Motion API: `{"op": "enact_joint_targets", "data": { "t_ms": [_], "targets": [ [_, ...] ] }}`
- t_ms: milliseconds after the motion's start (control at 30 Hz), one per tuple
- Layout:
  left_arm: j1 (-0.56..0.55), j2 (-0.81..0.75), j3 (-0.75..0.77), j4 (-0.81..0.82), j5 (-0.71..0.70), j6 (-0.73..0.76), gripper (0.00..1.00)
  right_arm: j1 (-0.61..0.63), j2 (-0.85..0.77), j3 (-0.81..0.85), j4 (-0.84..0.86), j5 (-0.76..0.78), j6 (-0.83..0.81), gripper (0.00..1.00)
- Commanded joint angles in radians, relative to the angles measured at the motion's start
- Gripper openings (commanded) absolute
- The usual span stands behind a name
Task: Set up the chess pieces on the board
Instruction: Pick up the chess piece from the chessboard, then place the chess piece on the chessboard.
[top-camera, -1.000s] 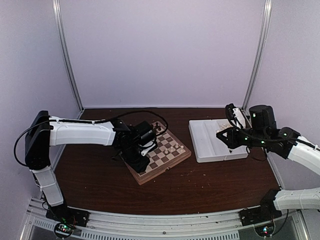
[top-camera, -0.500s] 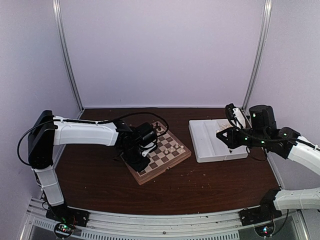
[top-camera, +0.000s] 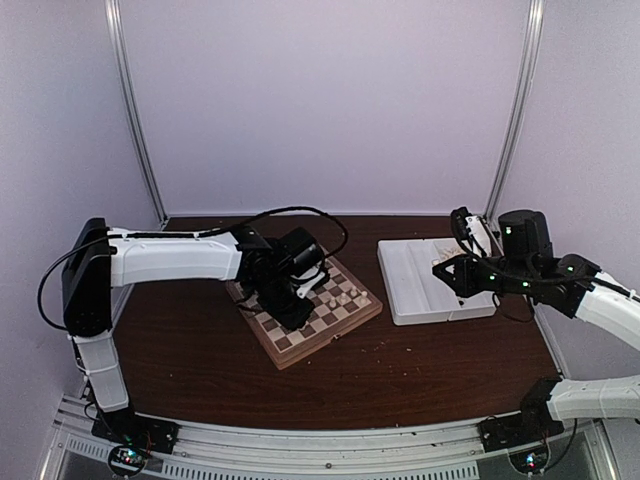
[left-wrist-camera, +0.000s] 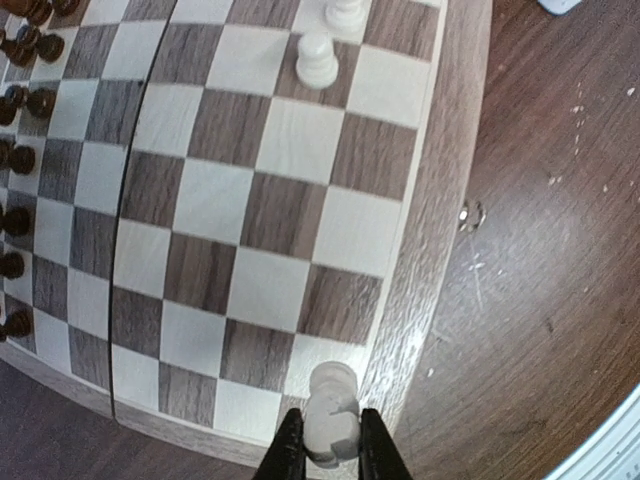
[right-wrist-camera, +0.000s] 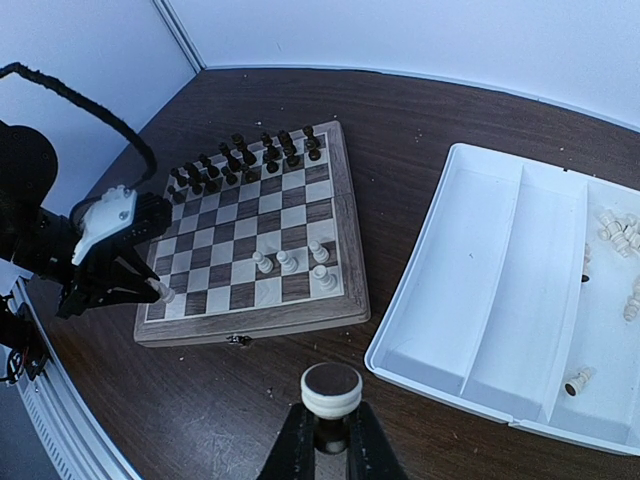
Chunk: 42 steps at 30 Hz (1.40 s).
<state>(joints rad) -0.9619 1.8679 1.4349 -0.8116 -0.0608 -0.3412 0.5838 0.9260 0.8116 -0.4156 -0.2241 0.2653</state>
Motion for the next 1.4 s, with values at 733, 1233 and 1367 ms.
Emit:
{"op": "enact_joint_targets", "data": {
  "t_ms": [733, 1233, 1367],
  "targets": [
    [-0.009, 0.333, 0.488, 0.036, 0.098, 0.119, 0.09, -0.006, -0.016, 0.021, -0.011, 0.015, -0.01, 0.01],
    [-0.009, 0.411, 0.562, 0.006, 0.076, 0.15, 0.12, -0.008, -0.028, 0.018, -0.022, 0.021, -0.012, 0.01],
    [-0.01, 0.421, 0.567, 0.006, 0.037, 0.155, 0.14, -0.007, -0.027, 0.018, -0.022, 0.021, -0.012, 0.01]
  ]
}}
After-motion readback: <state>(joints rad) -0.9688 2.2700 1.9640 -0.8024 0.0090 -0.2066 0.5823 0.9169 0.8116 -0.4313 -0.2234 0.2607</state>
